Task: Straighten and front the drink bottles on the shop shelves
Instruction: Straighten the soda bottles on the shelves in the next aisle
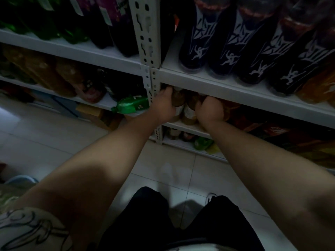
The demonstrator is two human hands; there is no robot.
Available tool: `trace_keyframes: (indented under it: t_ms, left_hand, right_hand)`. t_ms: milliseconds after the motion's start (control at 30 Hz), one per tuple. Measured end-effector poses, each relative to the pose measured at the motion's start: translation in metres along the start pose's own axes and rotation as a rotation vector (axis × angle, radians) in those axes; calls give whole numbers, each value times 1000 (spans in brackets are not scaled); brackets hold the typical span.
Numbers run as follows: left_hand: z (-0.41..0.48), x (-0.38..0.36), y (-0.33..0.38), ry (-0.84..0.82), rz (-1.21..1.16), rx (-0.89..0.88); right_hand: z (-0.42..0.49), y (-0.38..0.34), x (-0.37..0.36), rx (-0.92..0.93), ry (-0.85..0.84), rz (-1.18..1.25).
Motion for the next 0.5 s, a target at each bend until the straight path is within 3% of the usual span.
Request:
trace_keyframes:
  t_ms: [167, 233, 300, 400, 500]
  left_hand:
    - [9, -12, -11, -141, -15, 13]
    - [9, -13, -11, -149, -24, -17]
    - [9, -14, -12, -155, -14, -35]
    - [10, -15, -14, -151, -5, -32]
    - [11, -19, -19, -160, 4, -23]
  right_hand:
    - [24, -1, -23, -23, -222, -22]
    - [30, -1, -26, -16, -282, 57]
    - [32, -3, -25, 11, -310, -11]
    - [30, -4, -18, 56, -227, -134]
    - [29, -2, -15, 66, -151, -76]
Point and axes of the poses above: each hand's wrist, its own z-axis towards the middle knuckle, its own x-axis out of the back of the hand, y = z × x, the point moved 10 cm from there along z, towards the middle knuckle, and after that the axes turned 13 degrees about -y, right-handed, at the moved point
